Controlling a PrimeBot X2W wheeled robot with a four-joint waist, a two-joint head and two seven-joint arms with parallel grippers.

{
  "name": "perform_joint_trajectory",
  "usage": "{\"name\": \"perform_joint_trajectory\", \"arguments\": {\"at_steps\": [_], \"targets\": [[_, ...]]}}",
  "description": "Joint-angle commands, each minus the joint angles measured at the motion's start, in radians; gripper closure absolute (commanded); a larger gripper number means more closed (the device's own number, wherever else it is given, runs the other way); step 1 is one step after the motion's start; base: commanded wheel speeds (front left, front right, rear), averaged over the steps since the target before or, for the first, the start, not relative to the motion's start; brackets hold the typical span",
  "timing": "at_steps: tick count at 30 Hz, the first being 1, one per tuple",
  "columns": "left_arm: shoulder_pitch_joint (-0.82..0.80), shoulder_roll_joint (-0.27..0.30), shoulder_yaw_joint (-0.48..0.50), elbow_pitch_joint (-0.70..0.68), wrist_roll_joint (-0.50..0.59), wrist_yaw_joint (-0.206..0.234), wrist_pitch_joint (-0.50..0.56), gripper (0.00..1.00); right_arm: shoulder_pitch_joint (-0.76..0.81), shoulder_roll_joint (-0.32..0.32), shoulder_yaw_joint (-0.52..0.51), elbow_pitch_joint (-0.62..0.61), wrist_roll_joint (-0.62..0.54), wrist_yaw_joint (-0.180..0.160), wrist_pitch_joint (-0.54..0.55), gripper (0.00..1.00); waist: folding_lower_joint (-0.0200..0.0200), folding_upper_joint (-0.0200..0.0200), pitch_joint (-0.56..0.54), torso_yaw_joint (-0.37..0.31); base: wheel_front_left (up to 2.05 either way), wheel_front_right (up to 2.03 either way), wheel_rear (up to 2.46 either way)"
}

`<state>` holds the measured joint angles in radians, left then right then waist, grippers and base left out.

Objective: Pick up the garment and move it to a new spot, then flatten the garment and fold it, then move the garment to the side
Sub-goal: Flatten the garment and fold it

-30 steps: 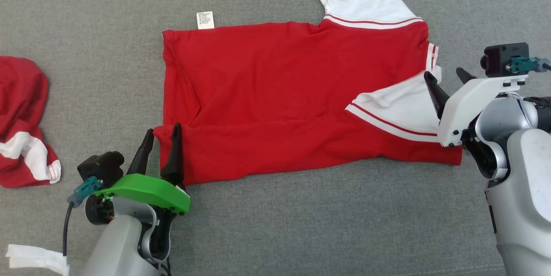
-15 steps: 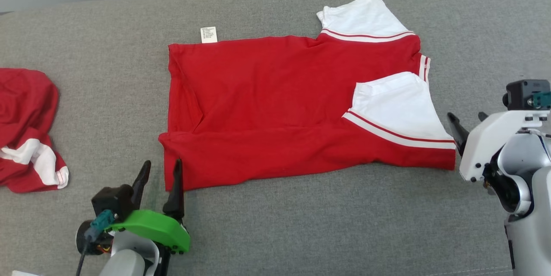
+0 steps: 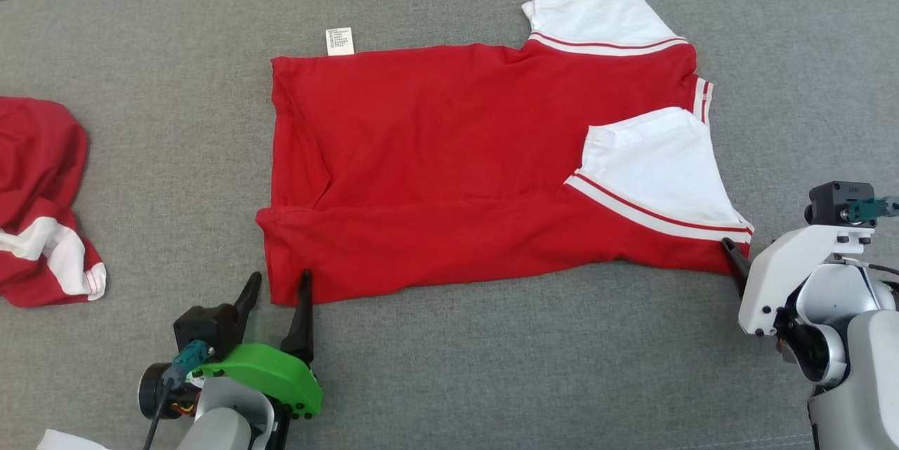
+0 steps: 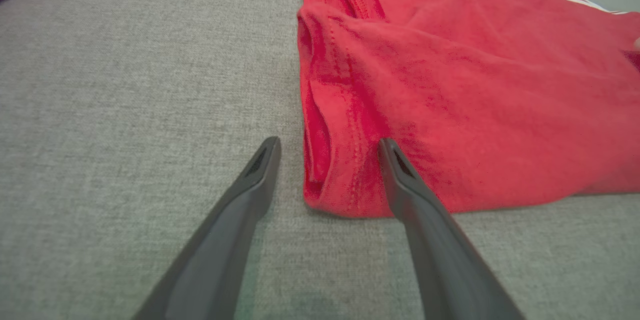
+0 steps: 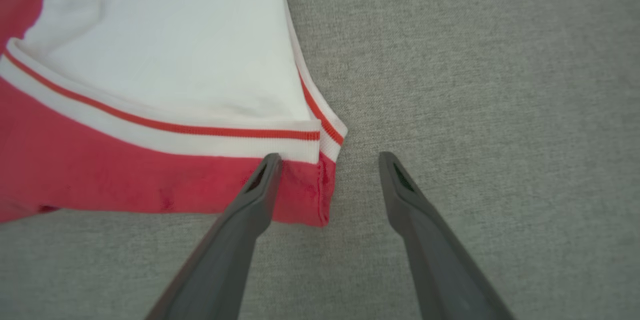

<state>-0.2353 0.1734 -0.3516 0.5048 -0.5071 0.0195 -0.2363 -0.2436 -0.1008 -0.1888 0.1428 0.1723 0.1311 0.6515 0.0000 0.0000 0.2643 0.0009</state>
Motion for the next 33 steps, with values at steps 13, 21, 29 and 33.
{"name": "perform_joint_trajectory", "arguments": {"at_steps": [13, 21, 29, 33], "targets": [[-0.061, -0.015, -0.027, 0.100, -0.020, 0.002, 0.081, 1.00, -0.027, 0.033, 0.028, 0.143, 0.045, 0.000, -0.017, 1.00, 0.0000, 0.0000, 0.034, 0.002, 0.00, 0.00, 0.00], [-0.004, 0.005, -0.015, 0.086, -0.042, -0.001, 0.077, 1.00, 0.000, -0.017, 0.013, 0.080, 0.058, -0.001, -0.062, 1.00, 0.0000, 0.0000, -0.006, 0.009, 0.00, 0.00, 0.00], [0.092, 0.031, -0.009, -0.027, -0.067, 0.017, 0.099, 1.00, 0.110, -0.018, -0.038, -0.056, 0.073, -0.002, -0.001, 1.00, 0.0000, 0.0000, -0.056, 0.018, 0.00, 0.00, 0.00], [0.148, 0.042, -0.015, -0.096, -0.077, 0.031, 0.123, 1.00, 0.182, 0.001, -0.058, -0.115, 0.085, -0.002, 0.038, 1.00, 0.0000, 0.0000, -0.074, 0.020, 0.00, 0.00, 0.00]]}}
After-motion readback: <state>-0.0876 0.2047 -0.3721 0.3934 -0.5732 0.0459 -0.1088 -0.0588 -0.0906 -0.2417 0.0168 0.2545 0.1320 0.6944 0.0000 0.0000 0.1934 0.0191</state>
